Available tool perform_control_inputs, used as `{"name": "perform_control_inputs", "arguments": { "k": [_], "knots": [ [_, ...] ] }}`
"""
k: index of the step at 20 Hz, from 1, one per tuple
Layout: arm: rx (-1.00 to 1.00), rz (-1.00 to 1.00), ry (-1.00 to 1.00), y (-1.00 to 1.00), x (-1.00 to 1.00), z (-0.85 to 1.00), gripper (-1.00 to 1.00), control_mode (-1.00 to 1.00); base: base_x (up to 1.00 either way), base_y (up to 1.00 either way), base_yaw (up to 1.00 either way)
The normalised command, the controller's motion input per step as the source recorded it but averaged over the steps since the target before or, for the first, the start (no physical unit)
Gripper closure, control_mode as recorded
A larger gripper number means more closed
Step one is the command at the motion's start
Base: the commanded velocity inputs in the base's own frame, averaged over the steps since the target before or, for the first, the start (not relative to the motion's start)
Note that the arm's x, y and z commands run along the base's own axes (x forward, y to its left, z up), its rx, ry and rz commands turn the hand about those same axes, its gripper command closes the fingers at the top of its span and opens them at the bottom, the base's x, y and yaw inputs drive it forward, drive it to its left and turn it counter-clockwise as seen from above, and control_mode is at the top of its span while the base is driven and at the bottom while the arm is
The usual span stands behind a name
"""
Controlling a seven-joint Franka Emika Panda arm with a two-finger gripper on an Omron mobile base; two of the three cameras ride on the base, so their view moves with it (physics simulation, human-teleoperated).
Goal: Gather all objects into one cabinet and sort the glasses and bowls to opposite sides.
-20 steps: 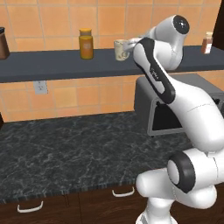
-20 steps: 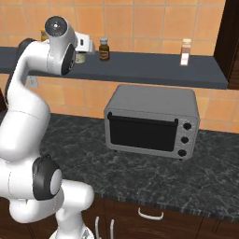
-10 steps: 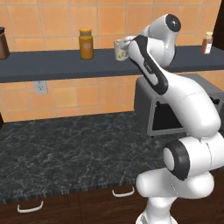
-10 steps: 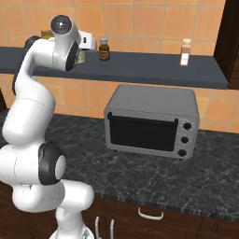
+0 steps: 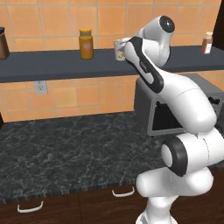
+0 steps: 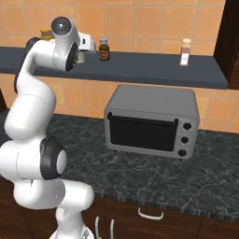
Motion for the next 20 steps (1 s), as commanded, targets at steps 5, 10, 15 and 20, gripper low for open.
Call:
{"name": "perform_control_inputs", "arguments": {
  "k": [5,10,15,20],
  "knots": [
    [0.00,0.00,0.00,0.00,0.25,-0.04,-1.00,-1.00,0.00,0.00,0.00],
    [0.00,0.00,0.00,0.03,0.10,-0.25,-1.00,-1.00,0.00,0.00,0.00],
    [0.00,0.00,0.01,0.07,0.15,-0.04,-1.00,-1.00,0.00,0.00,0.00],
    [0.00,0.00,0.02,0.00,0.04,0.00,1.00,-1.00,0.00,0.00,0.00]
  ]
}}
